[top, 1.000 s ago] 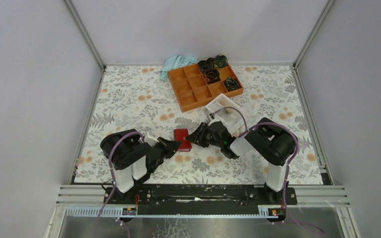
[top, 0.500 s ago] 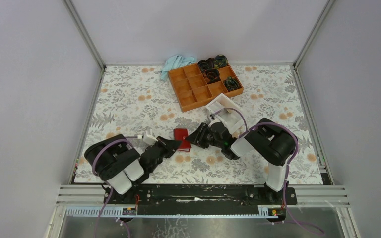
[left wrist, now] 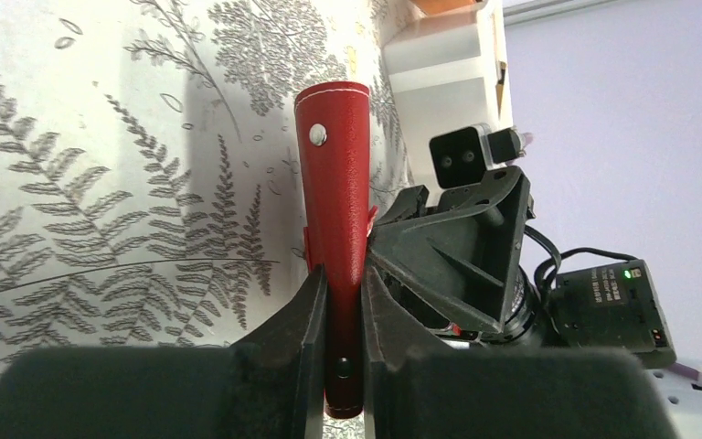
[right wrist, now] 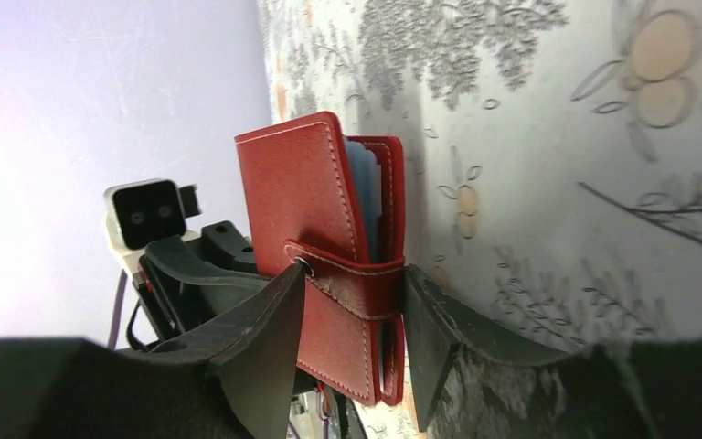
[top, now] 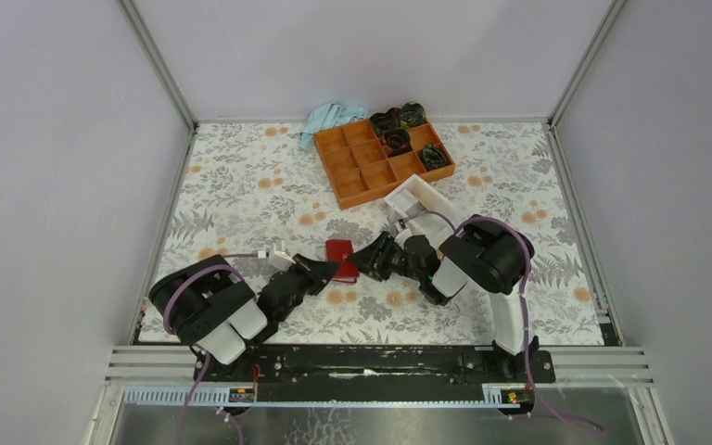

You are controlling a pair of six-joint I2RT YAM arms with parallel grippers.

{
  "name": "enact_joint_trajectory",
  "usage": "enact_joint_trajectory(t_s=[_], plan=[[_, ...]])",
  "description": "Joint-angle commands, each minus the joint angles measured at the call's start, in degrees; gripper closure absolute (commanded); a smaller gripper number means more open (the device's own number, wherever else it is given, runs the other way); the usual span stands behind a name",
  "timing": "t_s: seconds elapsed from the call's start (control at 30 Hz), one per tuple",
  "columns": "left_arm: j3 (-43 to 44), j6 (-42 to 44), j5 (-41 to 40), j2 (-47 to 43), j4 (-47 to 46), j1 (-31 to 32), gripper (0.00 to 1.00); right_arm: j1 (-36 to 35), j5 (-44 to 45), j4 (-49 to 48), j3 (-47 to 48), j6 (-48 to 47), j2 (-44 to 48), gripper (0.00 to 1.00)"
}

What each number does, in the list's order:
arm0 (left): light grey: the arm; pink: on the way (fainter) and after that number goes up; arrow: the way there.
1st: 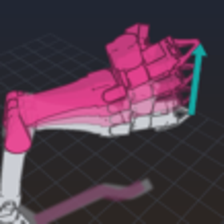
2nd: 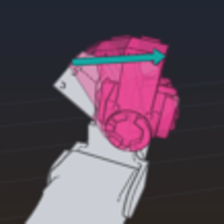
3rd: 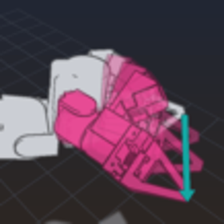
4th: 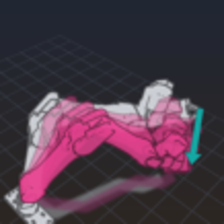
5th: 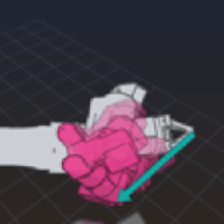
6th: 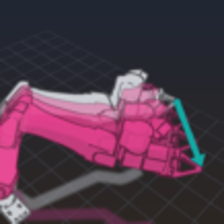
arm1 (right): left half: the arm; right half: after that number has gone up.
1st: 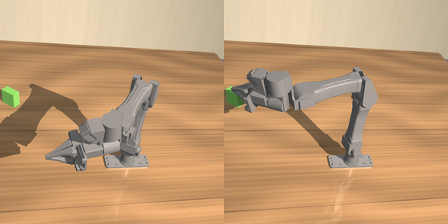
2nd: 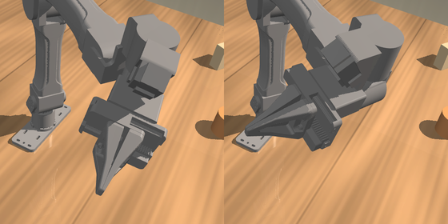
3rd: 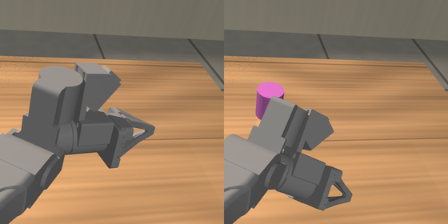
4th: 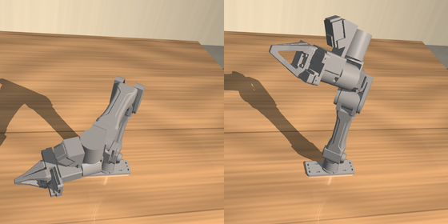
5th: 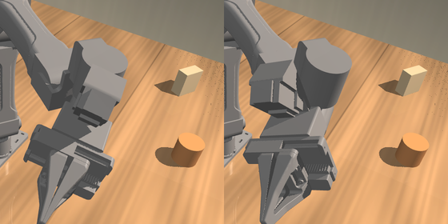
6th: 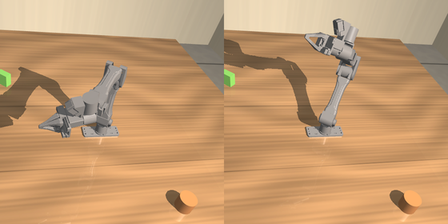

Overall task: Put the credit cards into the card holder
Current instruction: Pick up the card holder from the center of the board.

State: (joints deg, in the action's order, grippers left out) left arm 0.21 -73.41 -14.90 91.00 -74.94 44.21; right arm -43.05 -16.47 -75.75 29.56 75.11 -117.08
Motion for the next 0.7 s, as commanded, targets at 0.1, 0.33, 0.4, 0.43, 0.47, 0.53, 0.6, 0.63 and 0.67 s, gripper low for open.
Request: enact_joint_trajectory(t_s=[0.1, 0.33, 0.4, 0.43, 0.47, 0.53, 0.6, 0.63, 0.67], plan=[[-10.78, -2.1, 9.52, -5.15, -11.75, 1.16, 1.0, -0.63, -4.13, -7.2, 0.11, 2.09, 2.55, 0.49], [-9.96, -1.16, 7.56, -24.91, 8.04, 1.22, 1.0, -0.53, -3.29, -7.6, -1.23, 2.1, 4.84, 0.49], [-8.61, 0.02, 6.51, -33.01, 20.14, 1.15, 1.0, -0.52, -3.16, -8.49, -1.53, 2.48, 4.97, 0.49], [-8.29, 0.56, 5.64, -36.67, 24.21, 1.15, 1.0, -0.5, -3.16, -9.18, -1.71, 2.7, 4.94, 0.5], [-8.03, 0.78, 4.93, -39.84, 27.47, 1.15, 1.0, -0.54, -3.06, -9.79, -1.82, 2.92, 4.93, 0.5], [-7.64, 1.12, 3.99, -44.51, 33.18, 1.16, 1.0, -0.54, -2.96, -11.09, -1.88, 3.36, 4.89, 0.52], [-7.89, 1.1, 4.04, -46.19, 34.5, 1.16, 1.0, -0.5, -3.08, -12.58, -1.68, 3.9, 4.58, 0.55], [-8.32, 0.75, 4.24, -46.3, 33.97, 1.18, 1.0, -0.54, -3.19, -12.86, -1.49, 4.09, 4.39, 0.57], [-8.71, 0.38, 4.32, -46.06, 33.31, 1.18, 1.0, -0.52, -3.27, -13.09, -1.22, 4.22, 4.26, 0.58]])
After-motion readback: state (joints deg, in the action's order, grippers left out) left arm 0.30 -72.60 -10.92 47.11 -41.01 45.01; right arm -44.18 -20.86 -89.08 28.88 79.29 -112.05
